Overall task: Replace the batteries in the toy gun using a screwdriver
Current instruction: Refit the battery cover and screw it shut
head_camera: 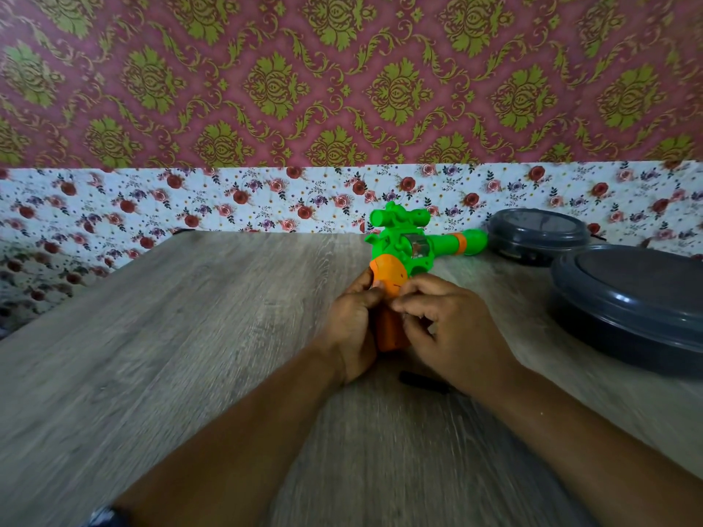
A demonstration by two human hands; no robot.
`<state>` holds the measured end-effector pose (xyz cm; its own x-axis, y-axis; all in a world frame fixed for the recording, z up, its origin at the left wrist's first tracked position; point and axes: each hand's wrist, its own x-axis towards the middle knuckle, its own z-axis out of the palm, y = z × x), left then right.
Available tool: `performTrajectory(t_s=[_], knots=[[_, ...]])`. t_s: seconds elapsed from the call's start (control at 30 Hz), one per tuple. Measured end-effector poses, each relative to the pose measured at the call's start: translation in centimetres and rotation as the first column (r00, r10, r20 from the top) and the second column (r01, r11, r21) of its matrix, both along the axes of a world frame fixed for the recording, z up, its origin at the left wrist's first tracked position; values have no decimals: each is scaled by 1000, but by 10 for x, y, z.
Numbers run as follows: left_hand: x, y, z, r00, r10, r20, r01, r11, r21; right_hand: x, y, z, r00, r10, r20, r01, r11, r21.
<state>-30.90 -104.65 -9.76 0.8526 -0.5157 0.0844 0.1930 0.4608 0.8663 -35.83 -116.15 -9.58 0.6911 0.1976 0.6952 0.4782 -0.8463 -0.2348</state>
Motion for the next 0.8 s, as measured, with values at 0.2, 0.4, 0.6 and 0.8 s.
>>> performTrajectory(t_s=[0.2, 0.4, 0.6, 0.8], knots=[[0, 0, 1, 999, 13, -35, -13, 1000, -2, -1, 0, -2, 1000, -21, -22, 22, 999, 30], [1, 1, 2, 999, 30, -40, -30, 1000, 10, -3, 2, -2, 999, -38, -23, 37, 997, -65], [2, 1, 1, 999, 24, -44, -23, 999, 23, -4, 5, -3, 995, -98, -20, 94, 986, -136], [5, 2, 1, 997, 27, -79, -27, 1000, 1, -5, 8, -4, 992, -107, -62, 97, 986, -136]])
